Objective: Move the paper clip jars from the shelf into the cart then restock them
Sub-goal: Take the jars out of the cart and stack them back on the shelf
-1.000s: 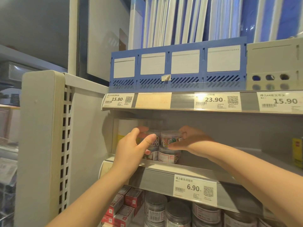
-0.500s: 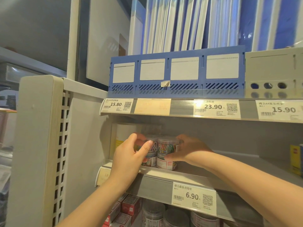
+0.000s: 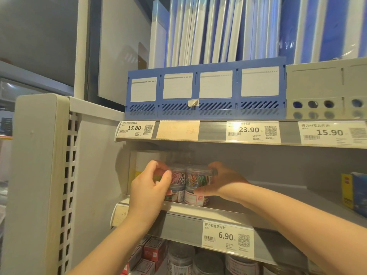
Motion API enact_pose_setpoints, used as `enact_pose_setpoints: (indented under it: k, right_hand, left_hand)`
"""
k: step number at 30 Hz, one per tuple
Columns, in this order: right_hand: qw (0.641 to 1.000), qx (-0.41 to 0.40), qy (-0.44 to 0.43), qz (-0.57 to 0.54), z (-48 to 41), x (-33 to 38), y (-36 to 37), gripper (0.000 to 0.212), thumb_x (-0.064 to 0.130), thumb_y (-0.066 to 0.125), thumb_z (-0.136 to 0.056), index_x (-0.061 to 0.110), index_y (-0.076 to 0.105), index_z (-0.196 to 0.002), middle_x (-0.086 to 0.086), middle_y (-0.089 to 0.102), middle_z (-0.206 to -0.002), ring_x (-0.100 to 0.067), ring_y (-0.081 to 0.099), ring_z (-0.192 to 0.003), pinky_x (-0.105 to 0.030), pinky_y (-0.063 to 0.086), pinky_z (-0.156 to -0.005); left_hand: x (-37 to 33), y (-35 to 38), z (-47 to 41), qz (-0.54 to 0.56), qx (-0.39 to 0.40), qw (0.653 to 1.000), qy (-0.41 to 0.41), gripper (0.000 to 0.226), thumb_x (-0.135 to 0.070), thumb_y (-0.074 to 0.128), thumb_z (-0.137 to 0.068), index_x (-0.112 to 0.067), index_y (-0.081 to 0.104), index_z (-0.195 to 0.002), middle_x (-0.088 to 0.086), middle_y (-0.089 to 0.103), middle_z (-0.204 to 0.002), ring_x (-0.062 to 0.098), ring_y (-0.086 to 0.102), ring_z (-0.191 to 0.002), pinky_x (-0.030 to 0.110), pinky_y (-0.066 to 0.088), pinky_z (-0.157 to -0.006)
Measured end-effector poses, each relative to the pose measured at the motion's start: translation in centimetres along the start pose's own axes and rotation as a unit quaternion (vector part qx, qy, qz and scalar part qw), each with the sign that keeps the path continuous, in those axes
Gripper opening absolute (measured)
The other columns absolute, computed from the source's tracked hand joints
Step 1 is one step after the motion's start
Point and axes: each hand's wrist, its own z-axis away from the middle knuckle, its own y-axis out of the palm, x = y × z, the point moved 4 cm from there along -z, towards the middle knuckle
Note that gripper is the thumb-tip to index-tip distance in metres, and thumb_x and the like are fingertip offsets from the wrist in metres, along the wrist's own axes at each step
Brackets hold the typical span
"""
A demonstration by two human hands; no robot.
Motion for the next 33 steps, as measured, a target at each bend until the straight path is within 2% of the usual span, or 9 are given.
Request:
enact_pose_setpoints:
  k: [3, 8, 12, 15, 19, 22, 27, 30, 33]
  right_hand:
    - [1.000, -0.005, -0.007, 0.001, 0.4, -0.1, -0.5, 0.059, 0.040, 0.077, -0.072, 0.030, 0.042, -0.119, 0.015, 0.055, -0.091, -0.005, 0.053, -0.082, -0.013, 0.039, -0.060]
    - [0.996, -0.053, -0.015, 0.076, 1.2, 0.0, -2.1, 0.041, 0.037, 0.064, -0.084, 0.025, 0.049, -0.119, 0.008, 0.060, -0.109, -0.014, 0.057, -0.098, -0.023, 0.046, -0.079]
    - [0.988, -0.085, -0.058, 0.114, 4.0, -0.2, -4.0, 0.038, 0.034, 0.058, -0.087, 0.028, 0.044, -0.122, 0.006, 0.056, -0.105, -0.016, 0.055, -0.095, -0.028, 0.044, -0.075]
    - [0.972, -0.123, -0.092, 0.176, 6.6, -0.6, -5.6, 0.034, 0.034, 0.051, -0.089, 0.026, 0.049, -0.122, 0.006, 0.061, -0.104, -0.017, 0.056, -0.097, -0.031, 0.047, -0.077]
    - [0.948, -0.175, -0.144, 0.222, 11.7, -0.4, -7.5, 0.029, 0.037, 0.048, -0.092, 0.027, 0.052, -0.119, 0.009, 0.063, -0.110, -0.016, 0.056, -0.104, -0.033, 0.042, -0.090]
    - [0.931, -0.210, -0.154, 0.257, 16.7, -0.5, -8.8, 0.027, 0.038, 0.047, -0.092, 0.026, 0.056, -0.115, 0.010, 0.065, -0.106, -0.015, 0.056, -0.101, -0.033, 0.037, -0.092]
    - [0.903, -0.268, -0.101, 0.321, 26.7, -0.2, -10.9, 0.021, 0.036, 0.049, -0.091, 0.024, 0.064, -0.097, 0.008, 0.069, -0.088, -0.015, 0.061, -0.085, -0.036, 0.040, -0.083]
    - [0.895, -0.297, -0.022, 0.332, 33.8, 0.2, -11.3, 0.027, 0.039, 0.043, -0.085, 0.024, 0.065, -0.088, 0.008, 0.069, -0.078, -0.016, 0.062, -0.078, -0.035, 0.042, -0.076]
    - [0.885, -0.307, 0.060, 0.345, 41.0, 0.7, -11.3, 0.026, 0.038, 0.044, -0.083, 0.024, 0.066, -0.084, 0.006, 0.067, -0.074, -0.018, 0.062, -0.074, -0.037, 0.045, -0.073]
  left_hand:
    - [-0.3, 0.1, 0.1, -0.002, 0.003, 1.000, 0.000, 0.011, -0.016, 0.057, -0.087, -0.023, 0.058, -0.079, -0.006, 0.065, -0.070, 0.017, 0.062, -0.062, 0.043, 0.051, -0.065]
    - [-2.1, 1.1, 0.6, -0.031, 0.019, 0.999, 0.019, 0.012, -0.018, 0.057, -0.088, -0.025, 0.059, -0.078, -0.007, 0.065, -0.073, 0.012, 0.062, -0.074, 0.031, 0.048, -0.068]
    - [-4.3, 2.1, 1.8, -0.031, 0.025, 0.999, 0.028, 0.013, -0.019, 0.057, -0.087, -0.025, 0.059, -0.075, -0.007, 0.064, -0.070, 0.013, 0.062, -0.072, 0.037, 0.052, -0.068]
    - [-5.9, 2.7, 3.0, -0.024, 0.040, 0.999, 0.027, 0.017, -0.018, 0.056, -0.087, -0.025, 0.060, -0.072, -0.007, 0.063, -0.065, 0.014, 0.061, -0.066, 0.040, 0.053, -0.066]
    - [-8.5, 3.7, 5.1, -0.014, 0.054, 0.998, 0.038, 0.021, -0.015, 0.057, -0.086, -0.023, 0.059, -0.067, -0.005, 0.063, -0.061, 0.008, 0.061, -0.058, 0.027, 0.048, -0.063]
    - [-11.3, 4.7, 7.1, -0.002, 0.097, 0.993, 0.061, 0.020, -0.017, 0.057, -0.087, -0.025, 0.060, -0.068, -0.007, 0.063, -0.060, 0.006, 0.060, -0.061, 0.029, 0.047, -0.067]
    - [-17.6, 5.9, 13.3, 0.085, 0.204, 0.967, 0.124, 0.013, -0.020, 0.059, -0.086, -0.028, 0.060, -0.077, -0.009, 0.065, -0.068, 0.003, 0.061, -0.063, 0.022, 0.047, -0.066]
    - [-20.9, 5.5, 18.7, 0.153, 0.250, 0.943, 0.157, 0.012, -0.019, 0.061, -0.084, -0.027, 0.058, -0.093, -0.013, 0.062, -0.089, 0.001, 0.059, -0.071, 0.013, 0.044, -0.063]
    - [-24.6, 5.1, 24.4, 0.227, 0.314, 0.904, 0.179, 0.015, -0.016, 0.063, -0.083, -0.026, 0.057, -0.093, -0.010, 0.059, -0.092, 0.003, 0.059, -0.075, 0.015, 0.047, -0.068]
